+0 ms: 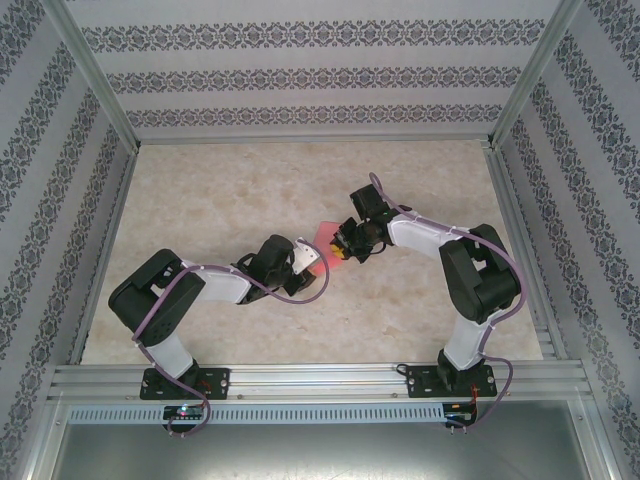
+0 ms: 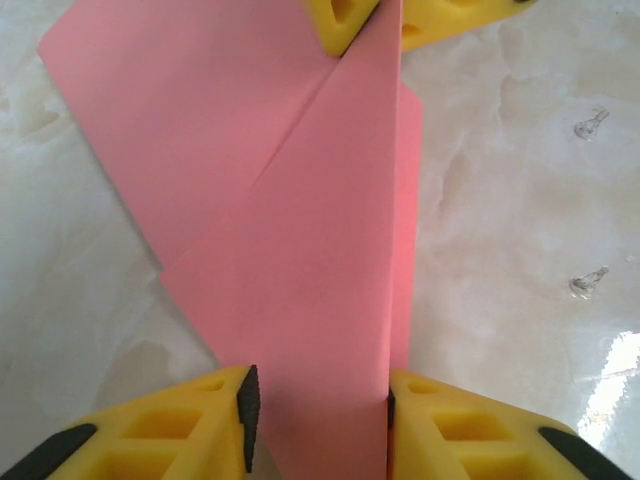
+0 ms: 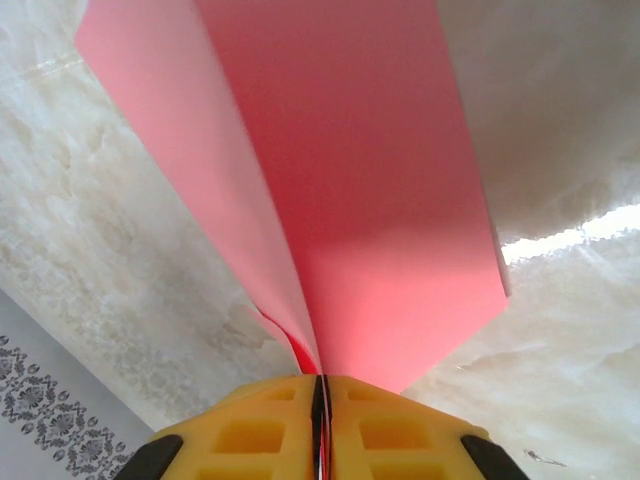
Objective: Fold a paper plane with a square sheet of paper (pick it up from the middle)
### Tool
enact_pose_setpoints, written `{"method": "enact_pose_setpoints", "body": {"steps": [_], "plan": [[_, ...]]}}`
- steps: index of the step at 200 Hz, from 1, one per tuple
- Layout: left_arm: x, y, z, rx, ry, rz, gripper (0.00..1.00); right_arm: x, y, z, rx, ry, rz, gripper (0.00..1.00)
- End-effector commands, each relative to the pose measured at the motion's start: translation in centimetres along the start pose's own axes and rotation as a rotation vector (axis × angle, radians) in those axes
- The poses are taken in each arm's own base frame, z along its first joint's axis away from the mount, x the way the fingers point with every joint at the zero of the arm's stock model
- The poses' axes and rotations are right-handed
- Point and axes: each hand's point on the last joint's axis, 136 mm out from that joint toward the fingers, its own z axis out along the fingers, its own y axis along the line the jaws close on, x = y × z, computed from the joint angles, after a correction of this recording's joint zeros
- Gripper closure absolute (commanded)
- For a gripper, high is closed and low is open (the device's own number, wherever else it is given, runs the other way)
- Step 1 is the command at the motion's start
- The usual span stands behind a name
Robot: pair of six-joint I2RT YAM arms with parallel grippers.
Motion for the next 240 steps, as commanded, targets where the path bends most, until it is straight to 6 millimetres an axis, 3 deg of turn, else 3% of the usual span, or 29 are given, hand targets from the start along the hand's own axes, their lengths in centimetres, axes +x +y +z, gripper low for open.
{"method": "enact_pose_setpoints", "body": {"steps": [1, 24, 85, 139, 152, 178, 192, 240], "plan": [[-1.8, -1.1, -0.5, 0.047, -0.059, -0.027, 0.57, 0.5, 0.1, -0.3, 0.004, 0.022, -0.005, 0.9], [-2.9, -1.1, -0.4, 0.057, -0.095, -0.064, 0.56, 0.5, 0.3, -0.3, -0.007, 0.023, -0.002, 0.9], [-3.3, -1.0, 0.5, 0.062, -0.091, -0.095, 0.61, 0.9, 0.5, -0.2, -0.013, 0.031, -0.006, 0.87], [-2.9, -0.9, 1.0, 0.06, -0.074, -0.111, 0.73, 1.1, 0.9, -0.4, -0.028, 0.041, -0.013, 0.83], [-2.9, -0.9, 1.0, 0.058, -0.072, -0.121, 0.75, 0.9, 1.0, -0.6, -0.033, 0.034, -0.025, 0.77], [-2.9, -0.9, 1.0, 0.06, -0.073, -0.155, 0.81, 0.2, 1.1, -1.7, -0.035, -0.001, -0.074, 0.49], [-3.0, -0.9, 0.9, 0.065, -0.07, -0.191, 0.82, -0.6, 1.2, -2.7, -0.043, -0.039, -0.117, 0.39], [-3.0, -0.9, 1.1, 0.078, -0.033, -0.406, 0.86, -2.4, 2.1, -6.1, -0.093, -0.218, -0.376, 0.29]]}}
